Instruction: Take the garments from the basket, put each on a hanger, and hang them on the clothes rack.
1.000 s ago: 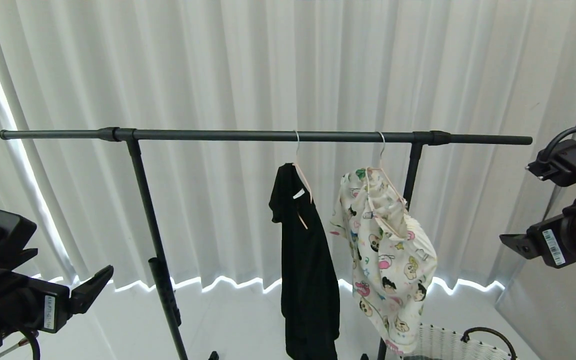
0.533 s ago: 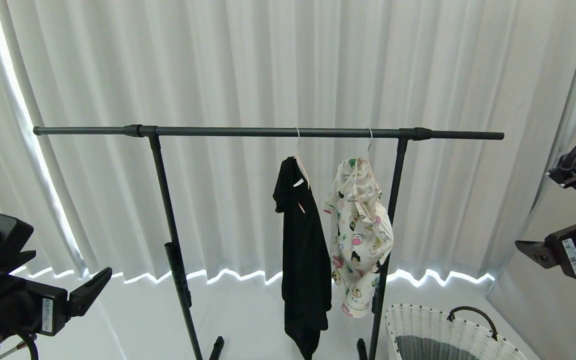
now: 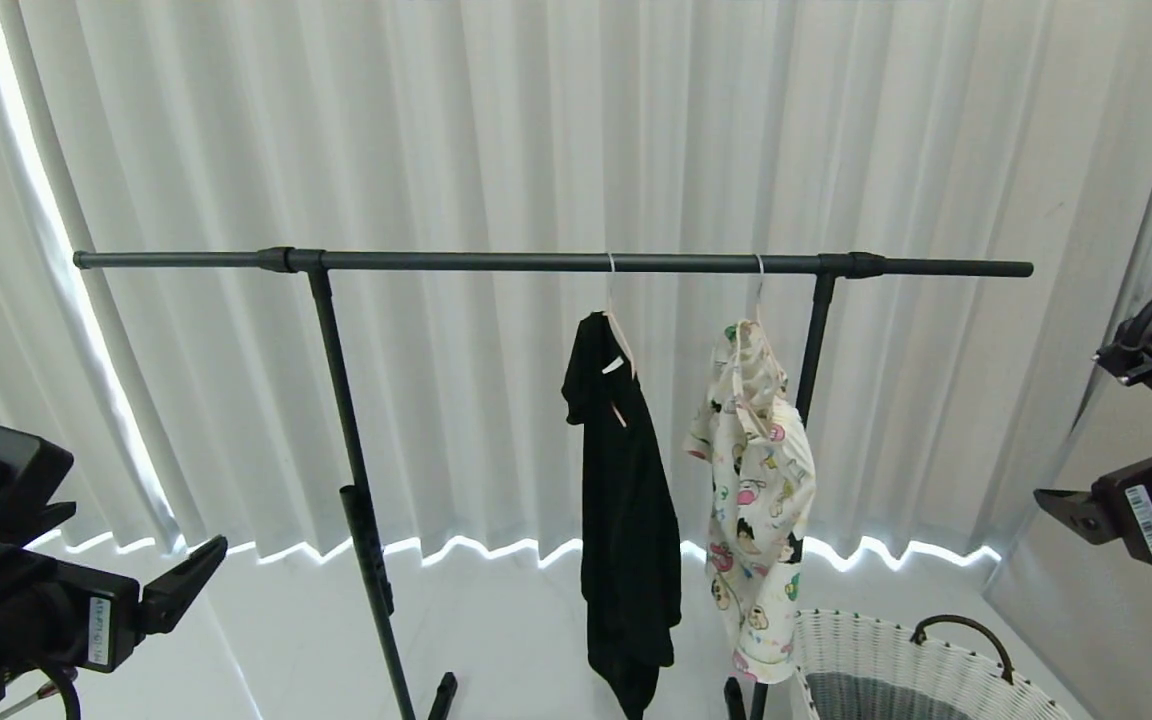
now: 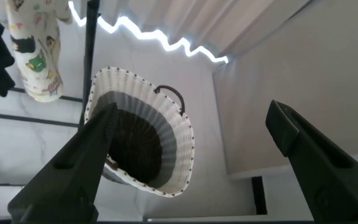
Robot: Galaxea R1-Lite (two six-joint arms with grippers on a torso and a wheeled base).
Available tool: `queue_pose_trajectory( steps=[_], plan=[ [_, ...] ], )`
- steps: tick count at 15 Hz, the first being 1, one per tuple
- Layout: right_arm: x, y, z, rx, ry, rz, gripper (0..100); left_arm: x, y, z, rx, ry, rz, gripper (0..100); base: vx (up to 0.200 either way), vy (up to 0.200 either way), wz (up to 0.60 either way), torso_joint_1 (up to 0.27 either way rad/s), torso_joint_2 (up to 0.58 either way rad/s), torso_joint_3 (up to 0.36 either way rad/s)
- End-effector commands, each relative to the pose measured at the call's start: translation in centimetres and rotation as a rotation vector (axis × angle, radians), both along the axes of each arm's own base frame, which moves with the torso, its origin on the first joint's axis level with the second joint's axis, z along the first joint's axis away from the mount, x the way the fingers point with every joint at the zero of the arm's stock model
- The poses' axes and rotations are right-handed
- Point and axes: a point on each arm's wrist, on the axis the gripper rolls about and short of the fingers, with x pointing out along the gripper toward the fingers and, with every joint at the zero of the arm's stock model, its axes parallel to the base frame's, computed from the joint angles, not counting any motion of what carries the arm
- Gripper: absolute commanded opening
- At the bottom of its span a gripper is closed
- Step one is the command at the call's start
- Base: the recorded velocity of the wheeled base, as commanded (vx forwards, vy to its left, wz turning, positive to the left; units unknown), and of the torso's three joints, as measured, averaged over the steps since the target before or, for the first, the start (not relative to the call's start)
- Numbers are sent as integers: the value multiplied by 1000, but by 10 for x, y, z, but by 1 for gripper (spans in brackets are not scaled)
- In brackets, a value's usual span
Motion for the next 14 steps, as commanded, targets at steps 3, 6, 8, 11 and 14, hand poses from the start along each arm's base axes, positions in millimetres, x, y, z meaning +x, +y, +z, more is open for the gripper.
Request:
queue_pose_trajectory(
  steps=[3, 6, 8, 11, 14],
  plan=[
    [0, -1, 0, 1, -1, -3, 100, 0, 0, 0, 0, -1, 1, 100, 0, 200, 0, 4, 2, 2],
    [1, -3, 0, 4, -8, -17, 100, 0, 0, 1, 1, -5, 0, 100, 0, 133, 0, 2, 0, -2],
    [2, -3, -1, 7, -17, -22, 100, 0, 0, 1, 4, -3, -1, 100, 0, 0, 0, 0, 0, 0],
    [-2, -14, -6, -24, -25, -50, 100, 1, 0, 0, 7, 4, -2, 100, 0, 0, 0, 0, 0, 0],
    [-4, -22, -10, -41, -38, -73, 100, 1, 0, -1, 7, 6, -2, 100, 0, 0, 0, 0, 0, 0]
  ],
)
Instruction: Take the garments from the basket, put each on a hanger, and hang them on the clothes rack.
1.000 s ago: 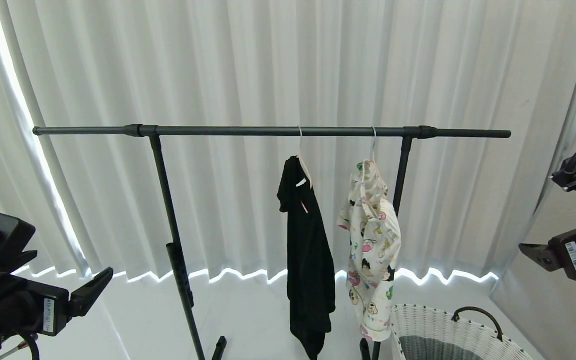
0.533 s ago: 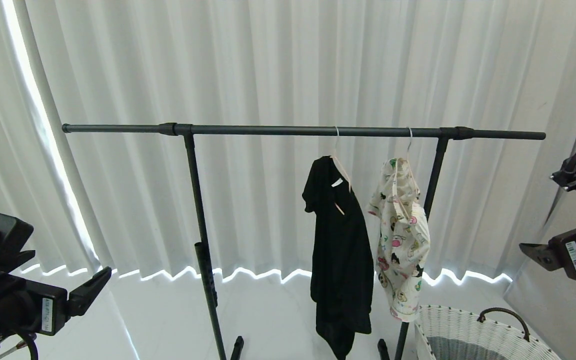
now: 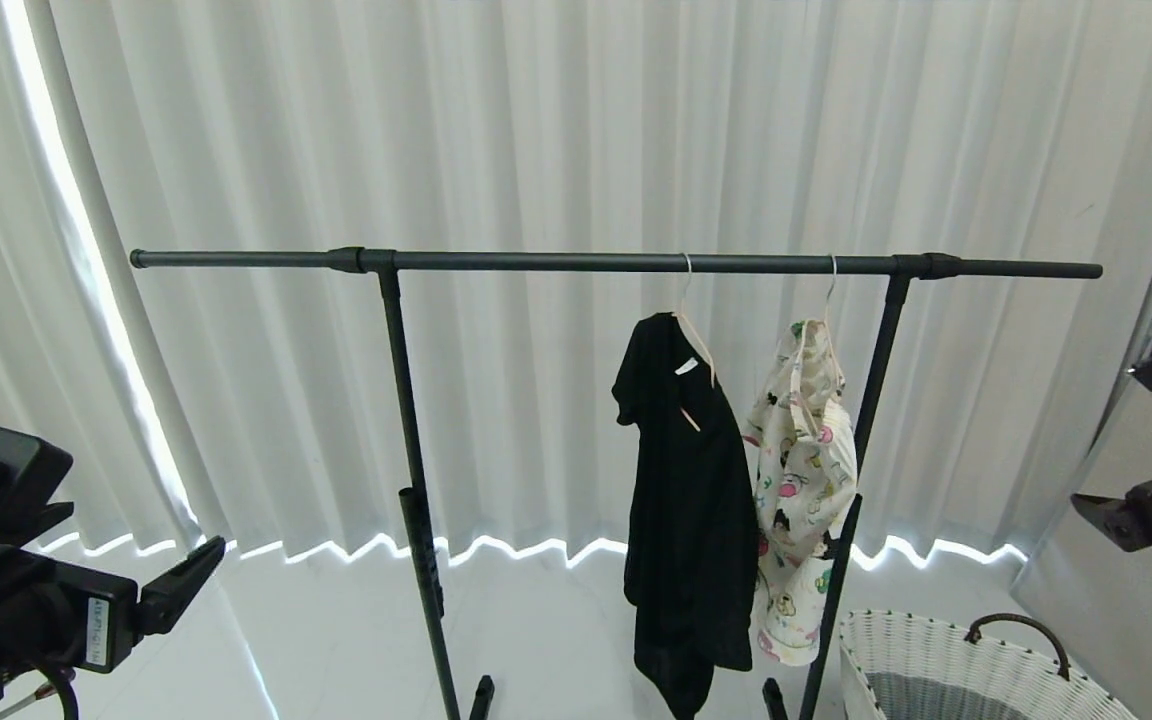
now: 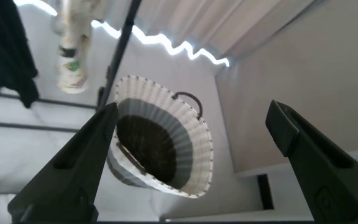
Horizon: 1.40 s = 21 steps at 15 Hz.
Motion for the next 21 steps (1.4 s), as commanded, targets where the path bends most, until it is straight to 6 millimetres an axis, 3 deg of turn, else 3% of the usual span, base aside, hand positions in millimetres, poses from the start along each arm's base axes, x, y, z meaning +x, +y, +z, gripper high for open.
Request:
queue_pose_trajectory(
  steps=[1, 7, 21],
  plan=[
    [-3, -4, -3, 2, -13, -12, 100, 0, 0, 0, 0, 2, 1, 100, 0, 0, 0, 0, 0, 0],
    [-1, -3, -3, -4, -30, -6, 100, -1, 0, 0, 0, -3, 1, 100, 0, 0, 0, -28, 63, 37],
    [-7, -11, 2, 6, -60, -40, 100, -4, 3, -1, -5, -8, 25, 100, 0, 0, 0, -195, 472, 273]
  ],
)
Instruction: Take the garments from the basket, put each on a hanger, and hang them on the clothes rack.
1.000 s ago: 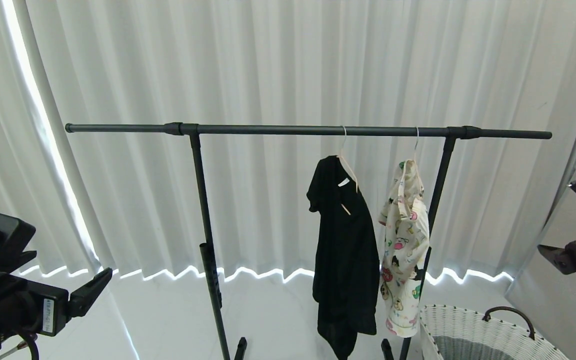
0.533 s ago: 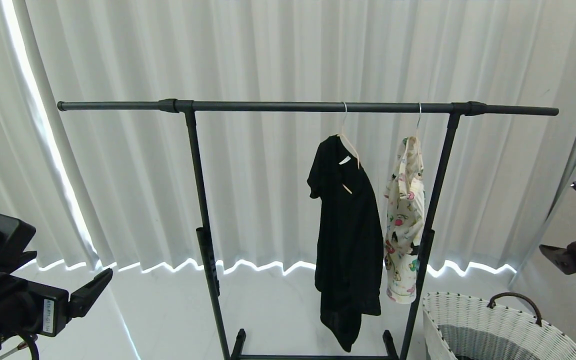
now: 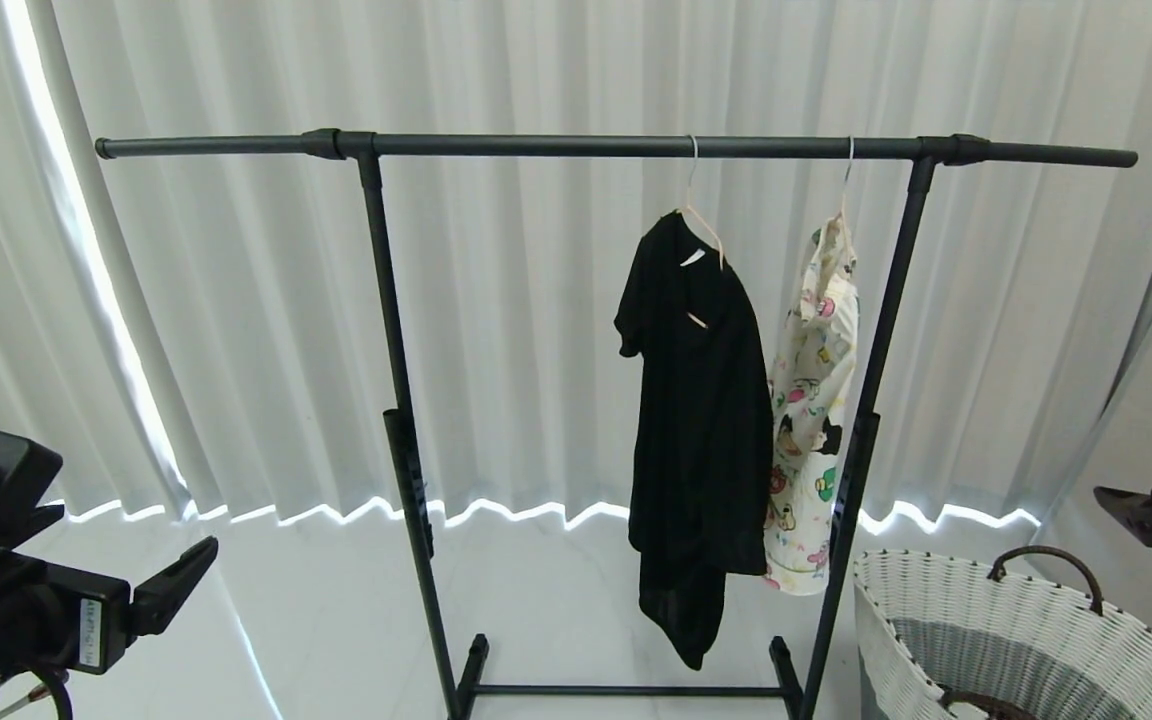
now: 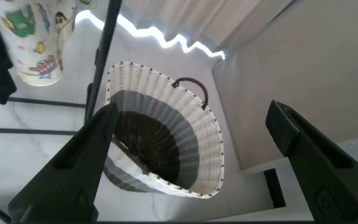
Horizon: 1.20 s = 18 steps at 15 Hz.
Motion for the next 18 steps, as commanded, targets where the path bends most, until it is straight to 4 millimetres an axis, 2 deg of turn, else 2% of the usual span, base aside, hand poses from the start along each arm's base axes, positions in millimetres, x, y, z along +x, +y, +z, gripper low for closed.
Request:
queue_pose_trajectory(
  steps=[1, 5, 7, 9, 11, 12, 14, 16, 18],
  plan=[
    [-3, -3, 2, 4, -14, -15, 100, -5, 1, -2, 0, -5, 8, 100, 0, 0, 0, -173, 466, 290],
    [-12, -13, 3, 6, -34, -57, 100, -22, 1, -12, -1, -6, 12, 100, 0, 0, 0, -152, 456, 305],
    [-30, -27, -4, -12, -44, -115, 100, -34, 3, -17, 0, -22, 41, 100, 0, 0, 0, -78, 259, 183],
    [-68, -42, -25, -11, -72, -204, 100, -60, 5, -30, 1, -73, 97, 100, 0, 0, 0, -24, 83, 61],
    [-104, -48, -46, 14, -134, -241, 100, -84, 4, -44, 8, -138, 118, 100, 0, 0, 0, 0, 0, 0],
    [-129, -49, -65, 42, -196, -241, 100, -100, 1, -53, 13, -200, 119, 100, 0, 0, 0, 0, 0, 0],
    [-164, -52, -95, 70, -334, -218, 100, -121, -2, -64, 16, -242, 117, 100, 0, 0, 0, 0, 0, 0],
    [-182, -52, -119, 123, -456, -137, 100, -146, -5, -82, 14, -308, 118, 100, 0, 0, 0, 0, 0, 0],
    [-177, -51, -124, 172, -500, -142, 100, -145, -4, -81, -4, -312, 180, 100, 0, 0, 0, 0, 0, 0]
  ],
)
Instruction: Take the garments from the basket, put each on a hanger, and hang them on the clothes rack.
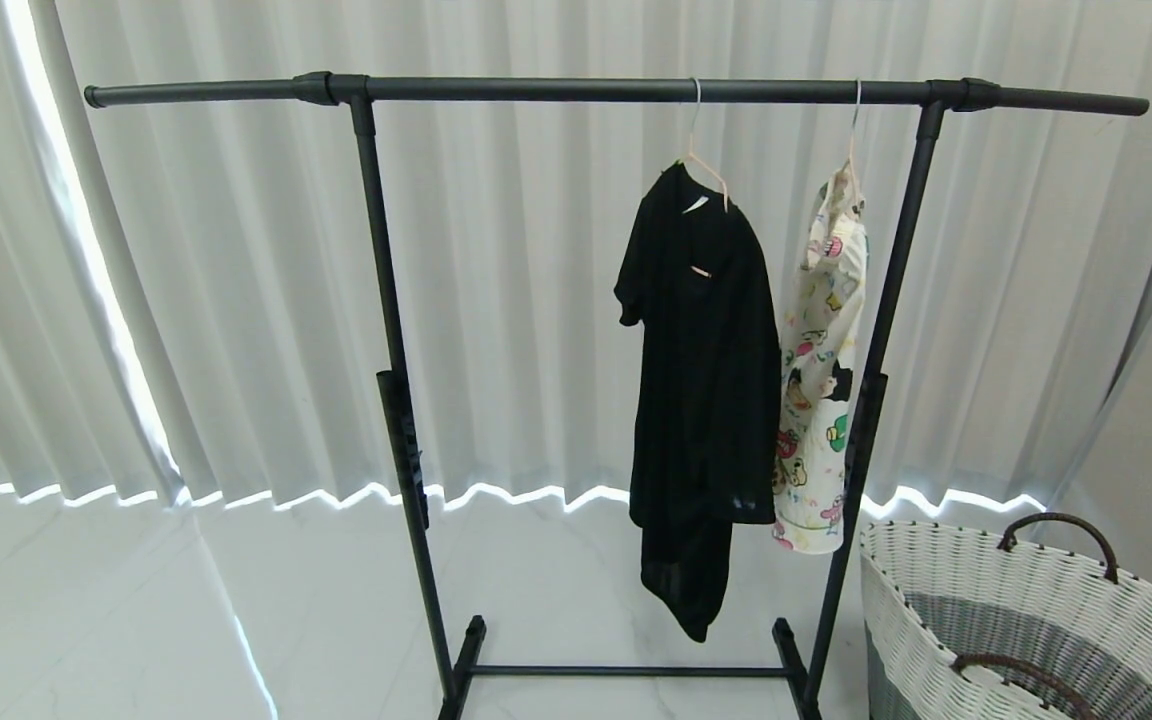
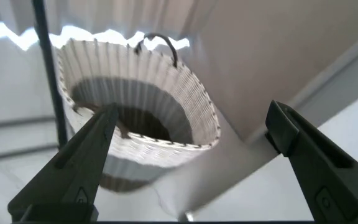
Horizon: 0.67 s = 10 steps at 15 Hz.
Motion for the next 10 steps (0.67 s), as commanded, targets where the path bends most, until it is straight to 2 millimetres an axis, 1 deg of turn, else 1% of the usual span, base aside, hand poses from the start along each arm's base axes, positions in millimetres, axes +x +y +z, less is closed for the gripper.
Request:
queue_pose_trajectory(
  steps=[1, 2, 4, 6, 7, 8, 9, 10],
  plan=[
    [-6, 0, -44, 38, -102, 17, 100, -14, 0, -11, -8, -79, 83, 100, 0, 0, 0, 0, 0, 0],
    [-3, -1, -49, 26, -132, -23, 100, -14, 0, -11, -37, -85, 99, 100, 0, 0, 0, 0, 0, 0],
    [-4, -2, -50, 3, -109, -79, 100, -14, 0, -13, -140, -107, 110, 100, 0, 0, 0, 0, 0, 0],
    [-4, -2, -51, 10, -111, -80, 100, -14, 0, -13, -237, -132, 122, 100, 0, 0, 0, 0, 0, 0],
    [-4, -2, -50, 14, -114, -80, 100, -14, 0, -13, -234, -130, 111, 100, 0, 0, 0, 0, 0, 0],
    [-4, -2, -50, 14, -113, -64, 100, -14, -1, -14, -235, -116, 51, 100, 0, 0, 0, 0, 0, 0],
    [-3, 0, -51, 20, -112, 17, 100, -13, -4, -14, -249, -96, -84, 100, 0, 0, 0, 0, 0, 0],
    [-2, 3, -51, 33, -105, 150, 100, -13, -6, -17, -232, -53, -196, 100, 0, 0, 0, 0, 0, 0]
  ],
)
